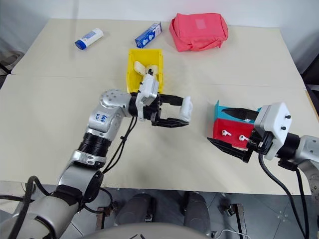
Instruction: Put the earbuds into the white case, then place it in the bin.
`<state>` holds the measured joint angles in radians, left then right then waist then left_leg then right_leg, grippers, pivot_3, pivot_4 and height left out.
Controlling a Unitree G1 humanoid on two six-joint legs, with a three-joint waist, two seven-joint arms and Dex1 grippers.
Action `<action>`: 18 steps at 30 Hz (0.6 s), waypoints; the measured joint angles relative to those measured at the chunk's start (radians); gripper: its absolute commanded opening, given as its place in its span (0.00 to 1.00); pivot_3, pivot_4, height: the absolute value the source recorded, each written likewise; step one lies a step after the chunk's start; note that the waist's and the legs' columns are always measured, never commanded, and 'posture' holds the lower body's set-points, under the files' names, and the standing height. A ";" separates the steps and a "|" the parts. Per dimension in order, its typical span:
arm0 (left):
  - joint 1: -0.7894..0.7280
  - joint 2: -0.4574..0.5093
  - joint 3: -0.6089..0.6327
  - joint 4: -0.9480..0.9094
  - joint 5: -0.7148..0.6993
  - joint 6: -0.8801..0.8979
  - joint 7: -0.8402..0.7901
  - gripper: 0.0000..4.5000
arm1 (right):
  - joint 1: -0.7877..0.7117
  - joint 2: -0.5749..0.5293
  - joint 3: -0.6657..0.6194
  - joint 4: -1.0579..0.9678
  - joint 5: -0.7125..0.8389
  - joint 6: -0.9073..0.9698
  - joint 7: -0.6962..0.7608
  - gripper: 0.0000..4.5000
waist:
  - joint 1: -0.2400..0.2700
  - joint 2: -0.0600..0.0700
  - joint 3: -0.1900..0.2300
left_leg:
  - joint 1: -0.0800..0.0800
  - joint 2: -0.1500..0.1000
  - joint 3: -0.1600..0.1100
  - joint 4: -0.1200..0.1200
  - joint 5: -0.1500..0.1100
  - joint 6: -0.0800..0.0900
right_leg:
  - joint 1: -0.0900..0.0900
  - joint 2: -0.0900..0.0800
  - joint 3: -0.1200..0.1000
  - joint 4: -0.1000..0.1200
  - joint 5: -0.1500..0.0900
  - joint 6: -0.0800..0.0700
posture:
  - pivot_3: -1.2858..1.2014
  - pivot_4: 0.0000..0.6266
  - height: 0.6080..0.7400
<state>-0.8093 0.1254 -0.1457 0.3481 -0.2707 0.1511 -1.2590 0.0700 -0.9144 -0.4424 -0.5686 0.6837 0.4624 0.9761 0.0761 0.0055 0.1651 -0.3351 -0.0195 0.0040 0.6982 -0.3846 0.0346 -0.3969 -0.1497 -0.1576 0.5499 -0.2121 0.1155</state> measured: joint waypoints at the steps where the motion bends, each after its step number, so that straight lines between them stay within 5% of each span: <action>1: 0.010 -0.024 0.001 0.000 -0.020 -0.022 -0.012 0.62 | -0.002 -0.007 -0.011 0.003 0.000 0.012 -0.005 1.00 | 0.000 0.000 0.000 | 0.000 0.000 0.000 0.000 0.000 0.000 | 0.000 0.000 0.000 0.000 0.000 0.000 | 0.52 0.24 1.00; 18: 0.100 -0.098 0.070 0.118 -0.173 -0.162 -0.140 0.62 | 0.204 -0.139 -0.172 -0.097 -0.074 0.259 -0.034 1.00 | 0.002 0.000 0.000 | -0.001 0.001 0.001 0.000 -0.002 0.003 | 0.001 0.001 0.000 -0.009 0.002 0.001 | 0.52 0.24 1.00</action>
<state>-0.7096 0.0278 -0.0755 0.4665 -0.4435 -0.0104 -1.3994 0.2741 -1.0532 -0.6143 -0.6658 0.6097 0.7219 0.9420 0.0781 0.0057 0.1650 -0.3357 -0.0188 0.0046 0.6985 -0.3870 0.0377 -0.3956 -0.1491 -0.1577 0.5411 -0.2104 0.1161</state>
